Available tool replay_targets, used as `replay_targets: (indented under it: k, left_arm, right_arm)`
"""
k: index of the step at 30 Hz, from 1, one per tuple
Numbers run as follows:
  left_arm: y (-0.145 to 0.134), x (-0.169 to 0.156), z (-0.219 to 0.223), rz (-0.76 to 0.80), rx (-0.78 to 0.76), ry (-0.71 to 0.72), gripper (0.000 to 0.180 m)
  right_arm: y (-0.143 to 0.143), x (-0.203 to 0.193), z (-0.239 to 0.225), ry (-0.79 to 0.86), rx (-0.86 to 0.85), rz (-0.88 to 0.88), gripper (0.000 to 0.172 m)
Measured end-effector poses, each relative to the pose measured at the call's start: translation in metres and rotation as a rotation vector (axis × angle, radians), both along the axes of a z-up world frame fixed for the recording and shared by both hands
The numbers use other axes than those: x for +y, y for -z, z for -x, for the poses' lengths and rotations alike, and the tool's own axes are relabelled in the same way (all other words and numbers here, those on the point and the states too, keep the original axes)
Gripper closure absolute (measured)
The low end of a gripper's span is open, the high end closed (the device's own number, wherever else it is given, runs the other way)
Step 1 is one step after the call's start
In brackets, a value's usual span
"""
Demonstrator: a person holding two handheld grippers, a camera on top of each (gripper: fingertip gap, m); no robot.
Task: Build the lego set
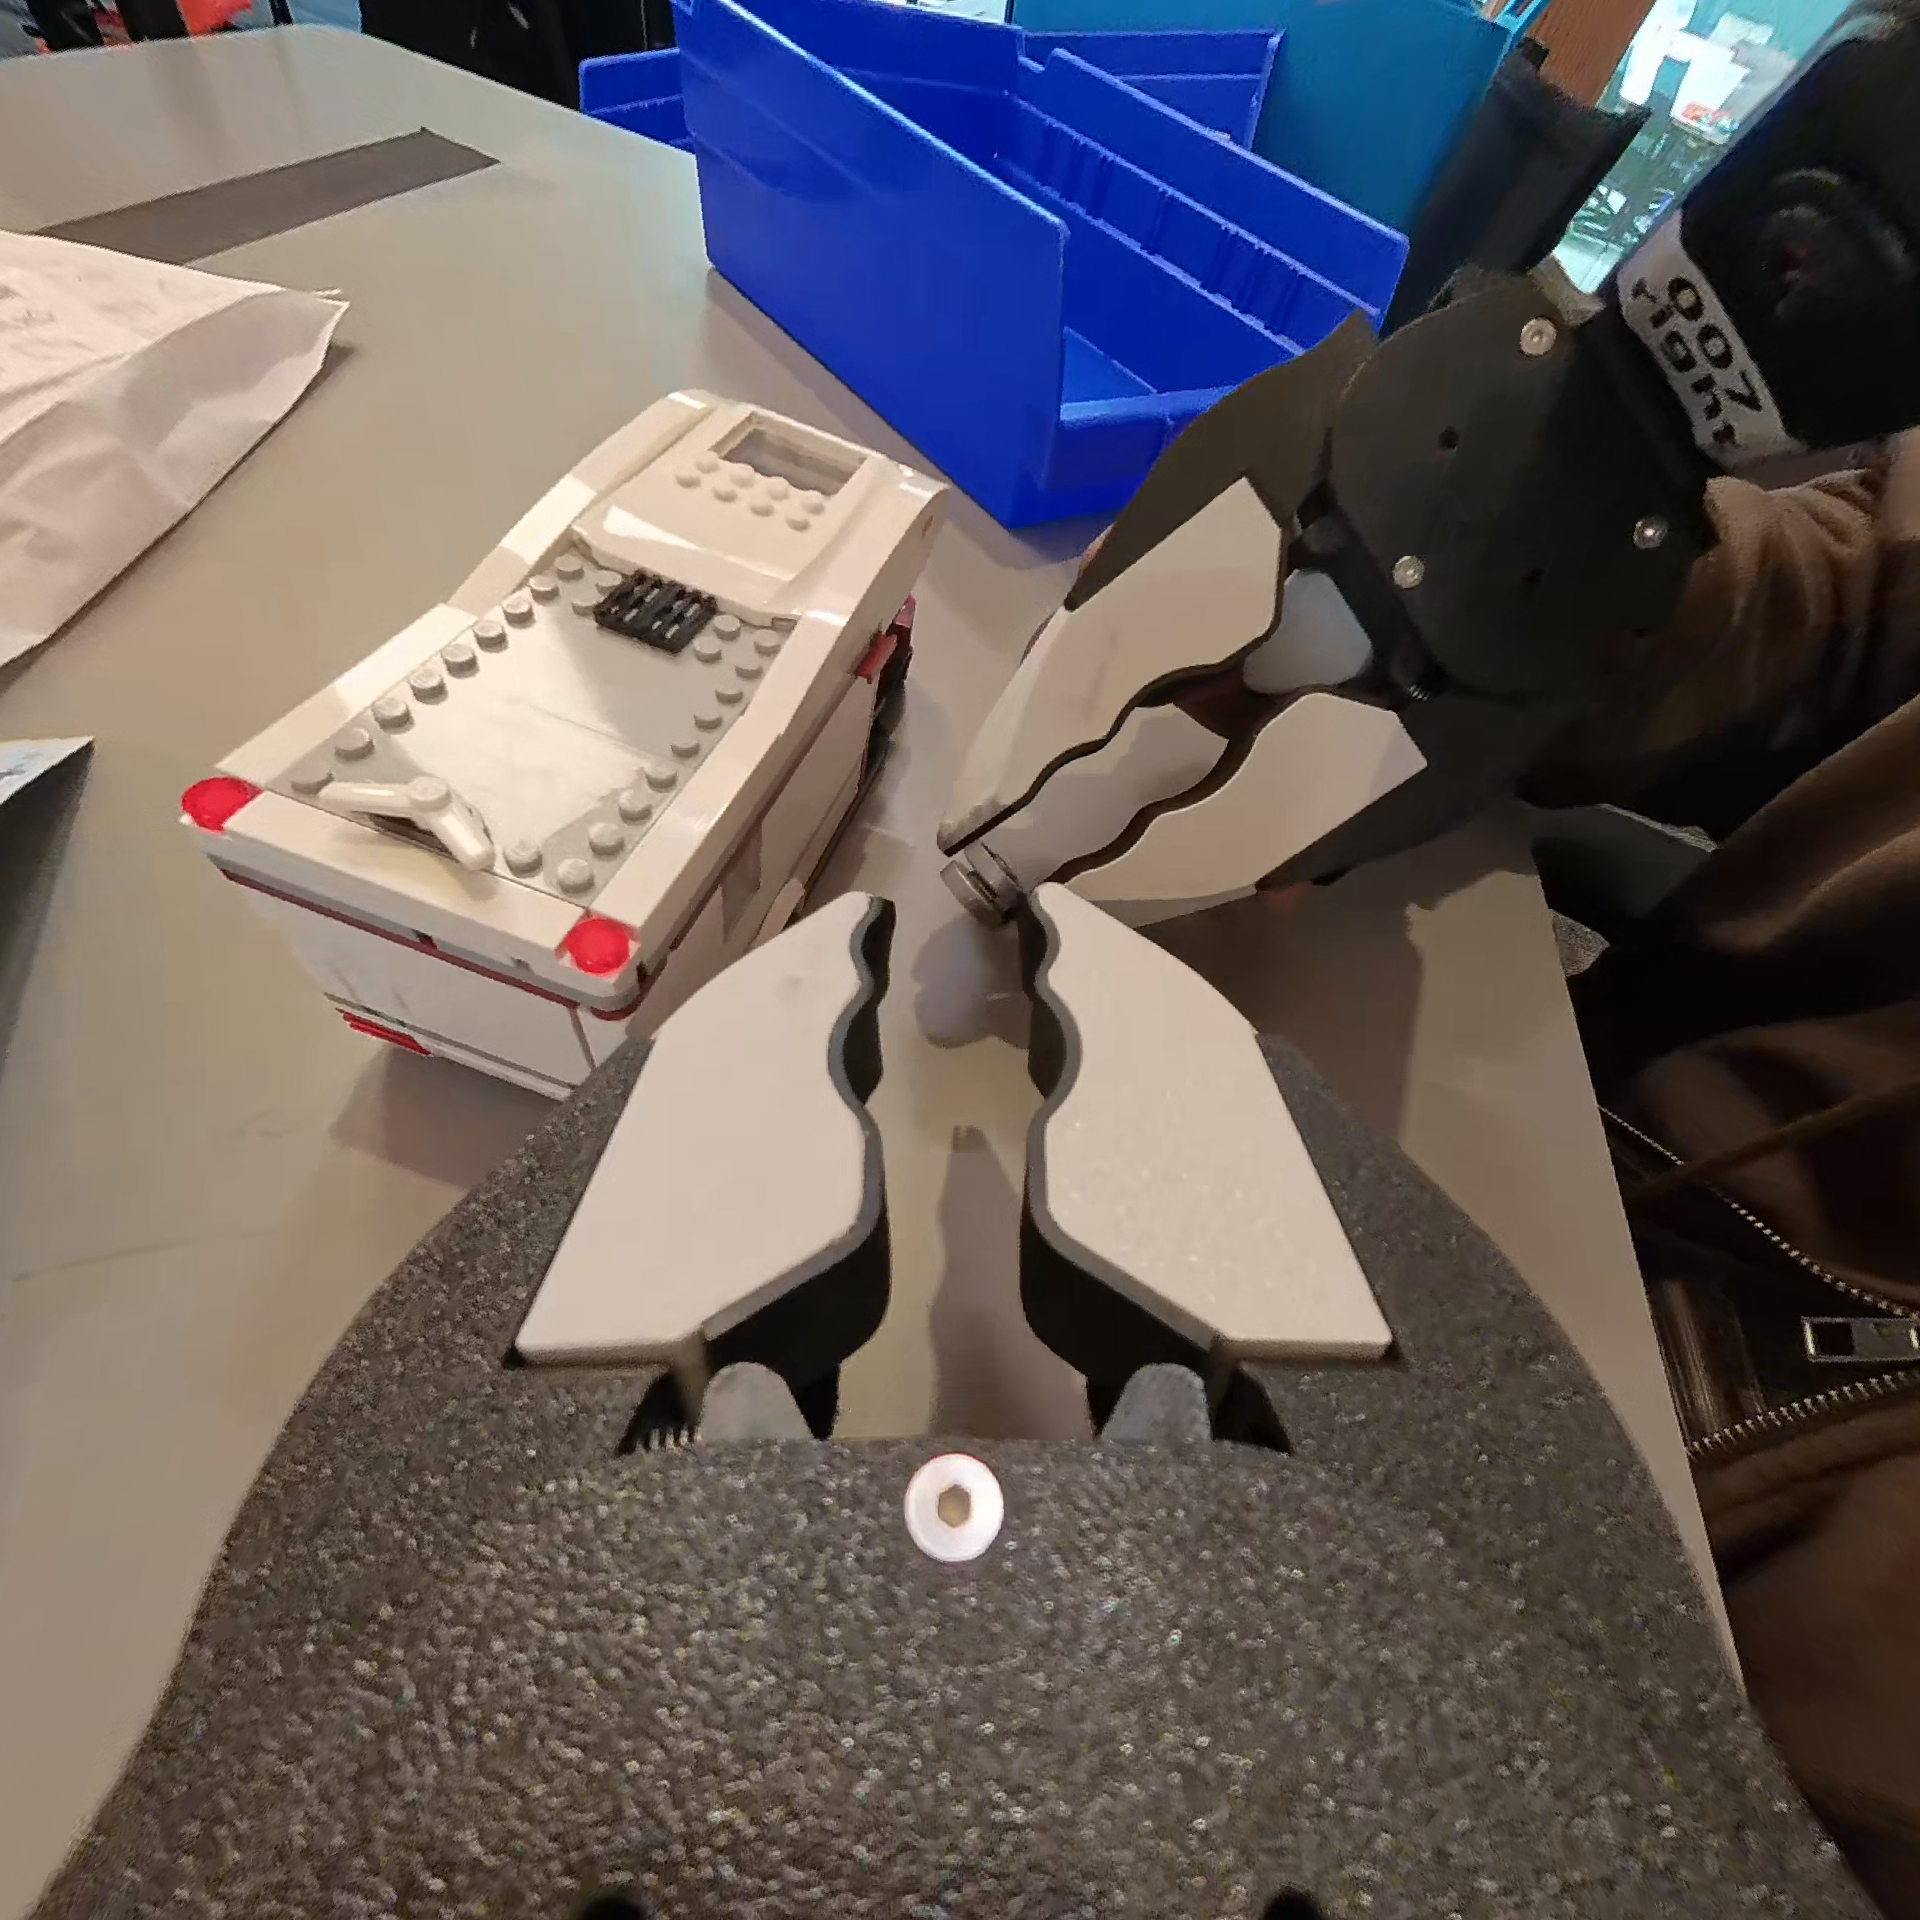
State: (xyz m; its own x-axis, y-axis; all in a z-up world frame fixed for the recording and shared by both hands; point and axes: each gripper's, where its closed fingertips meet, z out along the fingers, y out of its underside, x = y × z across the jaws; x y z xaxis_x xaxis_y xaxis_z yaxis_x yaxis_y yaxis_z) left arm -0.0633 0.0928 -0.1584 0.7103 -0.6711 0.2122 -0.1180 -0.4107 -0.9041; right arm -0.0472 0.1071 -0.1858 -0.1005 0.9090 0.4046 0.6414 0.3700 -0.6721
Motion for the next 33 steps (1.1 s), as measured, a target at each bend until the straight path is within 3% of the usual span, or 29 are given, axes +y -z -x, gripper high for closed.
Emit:
replay_targets:
  k: [14, 33]
  left_arm:
    - [0.007, -0.001, -0.001, 0.156, -0.111, 0.005, 0.156]
    - [0.004, -0.005, -0.009, 0.141, -0.102, 0.019, 0.156]
  right_arm:
    - [-0.013, -0.007, 0.009, 0.013, 0.104, -0.070, 0.154]
    - [-0.021, -0.011, 0.016, 0.011, 0.206, -0.241, 0.154]
